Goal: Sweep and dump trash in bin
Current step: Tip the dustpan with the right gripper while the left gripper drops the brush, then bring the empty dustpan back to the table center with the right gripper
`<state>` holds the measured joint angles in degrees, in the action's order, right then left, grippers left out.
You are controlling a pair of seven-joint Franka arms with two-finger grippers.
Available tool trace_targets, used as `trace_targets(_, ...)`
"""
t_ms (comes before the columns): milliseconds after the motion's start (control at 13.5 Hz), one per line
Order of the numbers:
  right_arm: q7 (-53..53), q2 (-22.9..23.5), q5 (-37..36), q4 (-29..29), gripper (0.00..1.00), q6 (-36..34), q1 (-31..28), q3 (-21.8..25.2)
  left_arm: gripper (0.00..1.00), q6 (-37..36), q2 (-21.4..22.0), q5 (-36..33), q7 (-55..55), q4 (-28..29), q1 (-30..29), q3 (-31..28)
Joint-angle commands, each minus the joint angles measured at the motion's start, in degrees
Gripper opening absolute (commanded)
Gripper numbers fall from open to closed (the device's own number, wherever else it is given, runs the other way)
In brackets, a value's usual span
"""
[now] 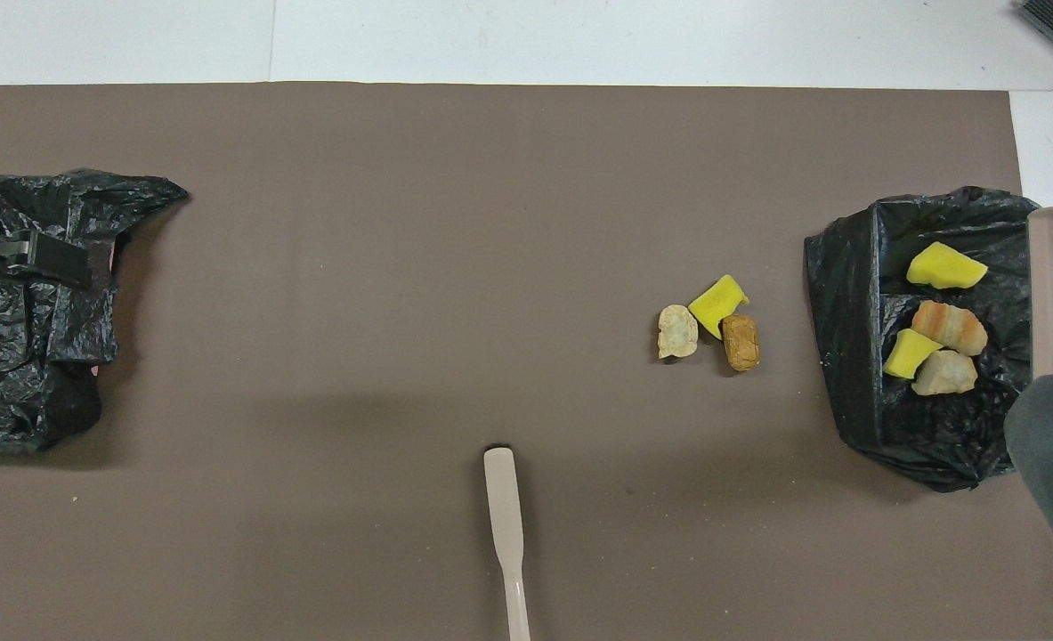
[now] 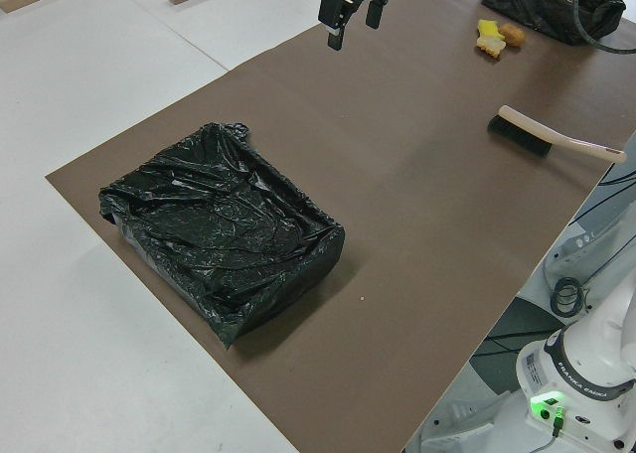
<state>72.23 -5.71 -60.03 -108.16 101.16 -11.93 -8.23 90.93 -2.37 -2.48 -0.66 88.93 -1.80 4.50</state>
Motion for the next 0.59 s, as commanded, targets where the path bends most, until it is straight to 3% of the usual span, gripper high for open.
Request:
trace_targets(0, -0.9, 1.7, 5.9, 2.9, 0.00, 0.2, -0.1, 0.0, 1.00, -0.8, 2.6, -0.4, -1.4, 2.5, -0.3, 0.2)
trace_targets(297, -12.0, 3.8, 19.0, 5.2, 0.00, 3.8, 0.0, -0.1, 1.00, -0.8, 2.8, 0.7, -1.4, 2.5, -0.3, 0.3)
trace_targets(519, -27.3, 4.2, 25.9, 5.3, 0.00, 4.0, 2.0, -1.7, 1.00, -1.1, 4.6, 1.6, -1.4, 3.9, 0.4, 0.3)
